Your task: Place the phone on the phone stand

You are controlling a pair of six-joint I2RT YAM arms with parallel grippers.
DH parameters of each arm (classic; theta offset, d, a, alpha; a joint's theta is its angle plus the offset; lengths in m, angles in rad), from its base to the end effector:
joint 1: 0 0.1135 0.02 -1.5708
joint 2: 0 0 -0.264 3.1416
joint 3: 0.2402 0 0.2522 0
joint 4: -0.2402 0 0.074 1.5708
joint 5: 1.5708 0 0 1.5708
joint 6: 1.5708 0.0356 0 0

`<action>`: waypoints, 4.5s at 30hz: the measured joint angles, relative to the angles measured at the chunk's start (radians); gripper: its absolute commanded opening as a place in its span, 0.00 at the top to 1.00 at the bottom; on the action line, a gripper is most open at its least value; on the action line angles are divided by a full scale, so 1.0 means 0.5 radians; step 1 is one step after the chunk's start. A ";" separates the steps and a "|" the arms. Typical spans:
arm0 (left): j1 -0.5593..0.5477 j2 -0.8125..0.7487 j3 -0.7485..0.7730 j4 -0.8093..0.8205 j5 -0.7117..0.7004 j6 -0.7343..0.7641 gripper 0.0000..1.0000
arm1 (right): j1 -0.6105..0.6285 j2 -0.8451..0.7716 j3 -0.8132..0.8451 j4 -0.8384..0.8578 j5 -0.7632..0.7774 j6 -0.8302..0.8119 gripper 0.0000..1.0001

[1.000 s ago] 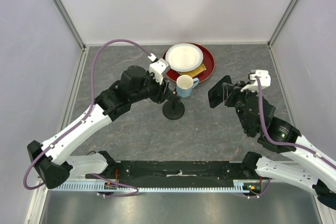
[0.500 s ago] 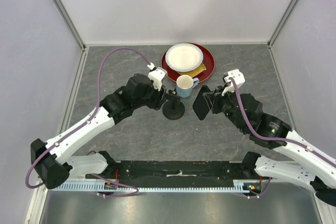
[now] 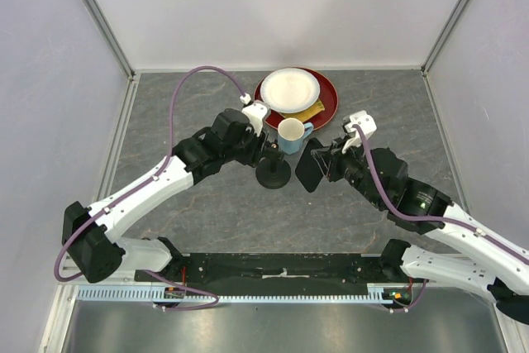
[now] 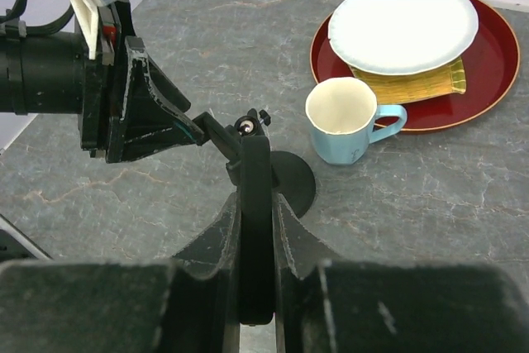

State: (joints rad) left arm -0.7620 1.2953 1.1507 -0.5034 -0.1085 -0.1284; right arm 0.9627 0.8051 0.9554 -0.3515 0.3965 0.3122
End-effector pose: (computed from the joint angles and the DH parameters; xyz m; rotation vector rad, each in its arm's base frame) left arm 0.2099 -0.1950 0.3256 0.6401 2.1463 -0.3697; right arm 0.1112 0.1357 0.3785 -0.2902 1.7683 0.5740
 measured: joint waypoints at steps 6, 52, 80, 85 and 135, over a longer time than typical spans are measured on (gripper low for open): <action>0.000 -0.005 -0.081 0.033 0.021 0.003 0.52 | 0.000 0.063 -0.018 0.037 -0.032 -0.028 1.00; 0.146 0.080 -0.087 0.151 0.275 0.026 0.98 | -0.001 0.148 -0.253 0.598 -0.542 -0.503 1.00; 0.208 0.065 -0.161 0.250 0.665 0.225 0.98 | -0.582 0.974 -0.203 1.501 -2.399 -0.702 1.00; 0.224 0.053 -0.162 0.220 0.710 0.240 0.98 | -0.607 1.058 -0.193 1.616 -2.550 -0.700 1.00; 0.334 0.041 -0.185 0.170 1.114 0.459 0.98 | -0.635 1.328 0.134 1.182 -2.987 -1.284 1.00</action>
State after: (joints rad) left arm -0.5949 1.3159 1.0580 -0.4183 0.4484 0.1009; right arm 0.6453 1.4693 1.0225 0.2394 -1.0969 -0.3298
